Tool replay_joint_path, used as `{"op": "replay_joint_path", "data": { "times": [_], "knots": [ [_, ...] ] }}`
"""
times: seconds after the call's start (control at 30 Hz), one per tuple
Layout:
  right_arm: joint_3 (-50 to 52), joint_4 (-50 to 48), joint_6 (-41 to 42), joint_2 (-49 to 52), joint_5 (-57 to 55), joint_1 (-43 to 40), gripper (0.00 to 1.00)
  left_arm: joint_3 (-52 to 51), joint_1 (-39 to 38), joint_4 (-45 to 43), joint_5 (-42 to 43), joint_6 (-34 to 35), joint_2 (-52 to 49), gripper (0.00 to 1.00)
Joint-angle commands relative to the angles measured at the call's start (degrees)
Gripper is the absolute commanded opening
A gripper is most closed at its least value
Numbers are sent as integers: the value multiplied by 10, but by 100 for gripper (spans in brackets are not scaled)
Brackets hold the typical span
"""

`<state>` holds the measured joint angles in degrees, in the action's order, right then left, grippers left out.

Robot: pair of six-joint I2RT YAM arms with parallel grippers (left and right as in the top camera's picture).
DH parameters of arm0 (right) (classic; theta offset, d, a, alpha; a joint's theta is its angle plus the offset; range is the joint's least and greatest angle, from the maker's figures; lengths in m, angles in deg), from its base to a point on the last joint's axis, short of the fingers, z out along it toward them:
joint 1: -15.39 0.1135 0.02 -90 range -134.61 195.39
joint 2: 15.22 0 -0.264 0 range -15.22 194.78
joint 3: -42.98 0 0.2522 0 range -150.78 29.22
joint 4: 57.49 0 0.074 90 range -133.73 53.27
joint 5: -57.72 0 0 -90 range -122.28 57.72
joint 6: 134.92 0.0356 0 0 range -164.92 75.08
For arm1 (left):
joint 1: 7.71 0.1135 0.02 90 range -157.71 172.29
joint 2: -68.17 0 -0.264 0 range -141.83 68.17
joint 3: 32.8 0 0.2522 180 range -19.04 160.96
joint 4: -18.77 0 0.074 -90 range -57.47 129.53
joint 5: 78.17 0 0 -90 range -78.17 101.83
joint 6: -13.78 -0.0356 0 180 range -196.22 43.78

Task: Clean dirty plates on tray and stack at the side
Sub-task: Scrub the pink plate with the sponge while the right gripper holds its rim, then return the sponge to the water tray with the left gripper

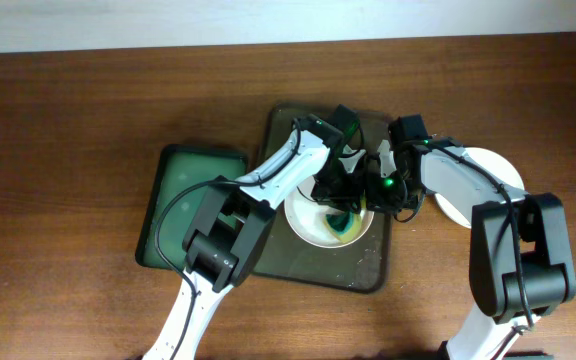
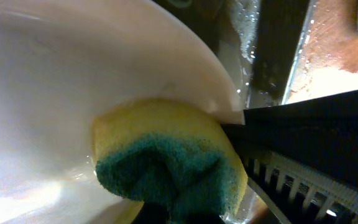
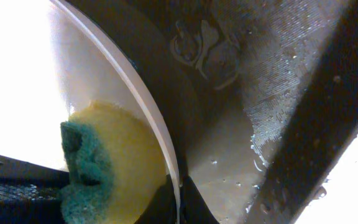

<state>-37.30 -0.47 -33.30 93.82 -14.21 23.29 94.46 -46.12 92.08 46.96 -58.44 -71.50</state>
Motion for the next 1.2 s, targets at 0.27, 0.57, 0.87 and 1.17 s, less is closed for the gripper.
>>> {"op": "replay_joint_path", "data": {
  "times": [0.27, 0.57, 0.87, 1.17],
  "knots": [
    [0, -11, -2, 4, 7, 15, 4, 2, -30, 175, -405, 87, -5, 0],
    [0, -8, -2, 4, -1, 15, 4, 3, 67, 228, -598, 157, -5, 0],
    [0, 35, -4, 2, -7, 15, 6, 115, 85, 347, -546, 134, 151, 0],
    [0, 36, -4, -11, -5, 15, 7, -160, 216, 181, -542, 116, 188, 0]
  ]
}}
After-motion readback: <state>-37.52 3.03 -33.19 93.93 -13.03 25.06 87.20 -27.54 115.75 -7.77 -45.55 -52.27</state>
